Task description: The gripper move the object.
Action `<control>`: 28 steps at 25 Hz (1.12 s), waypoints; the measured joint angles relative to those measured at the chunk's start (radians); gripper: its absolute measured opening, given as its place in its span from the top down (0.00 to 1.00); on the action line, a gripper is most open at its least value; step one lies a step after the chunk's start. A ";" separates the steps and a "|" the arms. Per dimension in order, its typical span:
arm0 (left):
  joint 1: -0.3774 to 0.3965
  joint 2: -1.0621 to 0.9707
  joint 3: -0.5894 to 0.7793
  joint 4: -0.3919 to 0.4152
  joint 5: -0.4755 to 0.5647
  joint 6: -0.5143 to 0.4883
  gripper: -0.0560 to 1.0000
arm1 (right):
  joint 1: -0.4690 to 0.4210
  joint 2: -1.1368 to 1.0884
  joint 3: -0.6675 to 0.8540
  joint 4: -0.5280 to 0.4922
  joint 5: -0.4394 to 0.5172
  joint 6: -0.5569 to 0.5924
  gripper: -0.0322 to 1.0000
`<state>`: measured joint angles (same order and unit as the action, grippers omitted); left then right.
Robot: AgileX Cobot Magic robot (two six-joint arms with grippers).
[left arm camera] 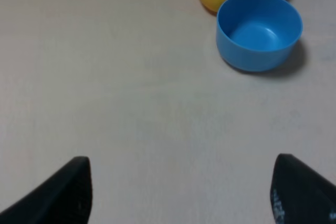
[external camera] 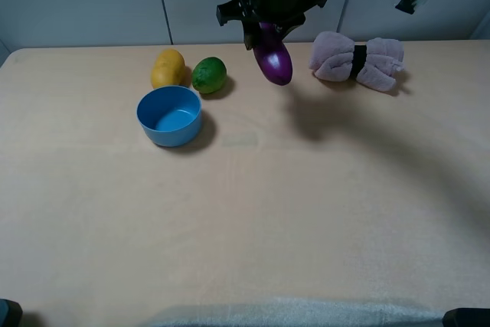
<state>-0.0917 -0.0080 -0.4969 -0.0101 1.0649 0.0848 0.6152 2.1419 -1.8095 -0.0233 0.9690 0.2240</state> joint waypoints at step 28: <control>0.000 0.000 0.000 0.000 0.000 0.000 0.22 | 0.001 0.187 -0.026 -0.015 -0.053 -0.074 0.61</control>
<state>-0.0917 -0.0080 -0.4969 -0.0101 1.0649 0.0848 0.6161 2.3292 -1.8359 -0.0384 0.9163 0.1502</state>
